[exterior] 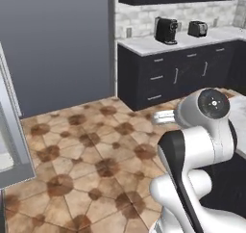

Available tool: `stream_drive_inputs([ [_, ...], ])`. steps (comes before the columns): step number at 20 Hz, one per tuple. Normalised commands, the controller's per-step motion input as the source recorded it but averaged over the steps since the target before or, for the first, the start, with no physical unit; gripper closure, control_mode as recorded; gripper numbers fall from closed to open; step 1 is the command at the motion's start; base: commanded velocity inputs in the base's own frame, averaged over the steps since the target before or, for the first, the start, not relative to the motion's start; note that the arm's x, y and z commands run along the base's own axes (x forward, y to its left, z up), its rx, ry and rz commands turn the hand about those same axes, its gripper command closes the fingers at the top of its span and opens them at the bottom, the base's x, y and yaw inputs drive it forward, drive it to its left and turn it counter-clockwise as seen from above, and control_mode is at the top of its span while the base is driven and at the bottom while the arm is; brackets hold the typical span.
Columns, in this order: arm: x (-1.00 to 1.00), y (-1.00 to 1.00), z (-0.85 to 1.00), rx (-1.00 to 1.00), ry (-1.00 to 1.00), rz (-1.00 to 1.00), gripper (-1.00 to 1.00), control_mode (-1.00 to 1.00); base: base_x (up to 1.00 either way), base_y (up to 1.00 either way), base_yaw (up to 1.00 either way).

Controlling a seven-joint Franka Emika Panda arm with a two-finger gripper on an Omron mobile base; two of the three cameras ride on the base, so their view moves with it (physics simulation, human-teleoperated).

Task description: Gather the squash and lime from the fridge and place them on a tray on the dining counter. Then gather the fish and steak from the fridge and place them on the other tray.

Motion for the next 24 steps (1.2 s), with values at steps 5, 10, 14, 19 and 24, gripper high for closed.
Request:
stream_drive_inputs([
  [5,0.0,0.0,0.0,0.0,0.0,0.0,-1.0,1.0,0.6,-0.34,0.38],
  [10,0.0,0.0,0.0,0.0,0.0,0.0,-1.0,1.0,0.61,-0.23,0.4],
  [14,0.0,0.0,0.0,0.0,0.0,0.0,-1.0,1.0,0.71,-0.12,0.4],
  [19,0.0,0.0,0.0,0.0,0.0,0.0,-1.0,1.0,0.75,-0.1,0.4],
  [24,0.0,0.0,0.0,0.0,0.0,0.0,-1.0,1.0,0.55,-0.22,0.46],
])
